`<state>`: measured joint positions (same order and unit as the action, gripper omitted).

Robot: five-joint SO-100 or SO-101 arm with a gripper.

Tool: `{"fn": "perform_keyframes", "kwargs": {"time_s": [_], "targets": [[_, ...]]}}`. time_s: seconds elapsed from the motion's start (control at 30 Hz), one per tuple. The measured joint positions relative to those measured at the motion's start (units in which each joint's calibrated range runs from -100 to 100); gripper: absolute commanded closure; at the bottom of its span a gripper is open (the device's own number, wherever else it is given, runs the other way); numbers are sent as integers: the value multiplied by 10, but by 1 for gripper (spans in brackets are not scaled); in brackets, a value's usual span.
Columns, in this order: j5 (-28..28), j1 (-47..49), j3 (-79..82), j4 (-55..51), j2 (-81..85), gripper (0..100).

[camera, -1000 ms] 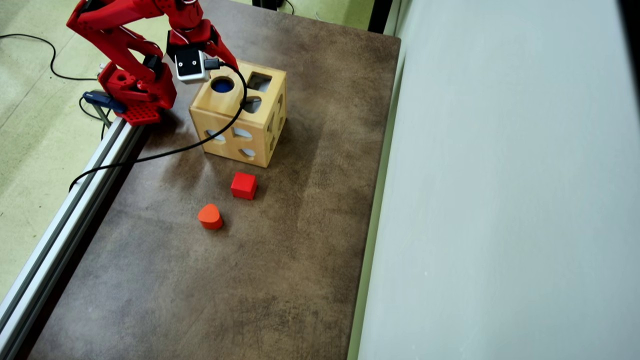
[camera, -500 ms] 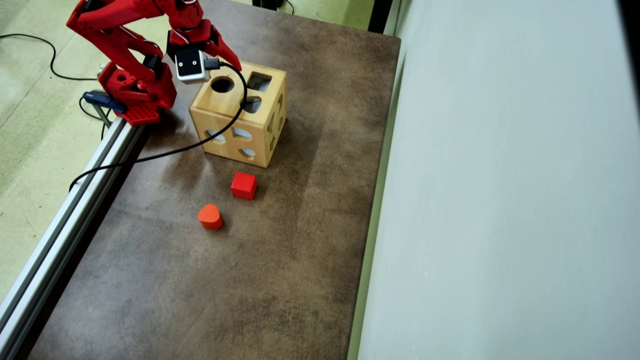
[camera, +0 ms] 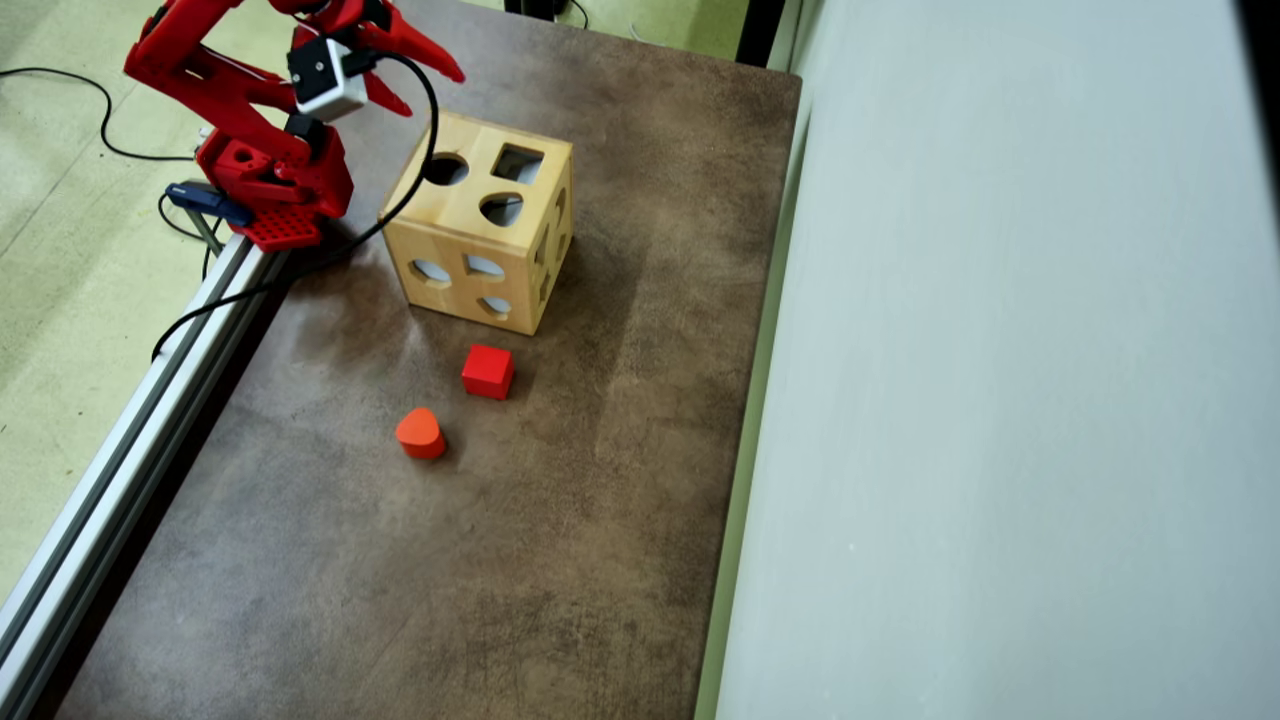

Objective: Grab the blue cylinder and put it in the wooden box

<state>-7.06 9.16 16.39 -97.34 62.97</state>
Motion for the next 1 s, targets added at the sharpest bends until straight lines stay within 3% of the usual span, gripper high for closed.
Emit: {"fn": "perform_keyframes", "kwargs": {"time_s": [0.37, 0.57, 0.83, 1.0], "targets": [[0, -2, -5, -5, 273, 70], [0, -11, -7, -5, 305, 70], [0, -111, 9, -5, 324, 70], [0, -116, 9, -5, 324, 87]]}}
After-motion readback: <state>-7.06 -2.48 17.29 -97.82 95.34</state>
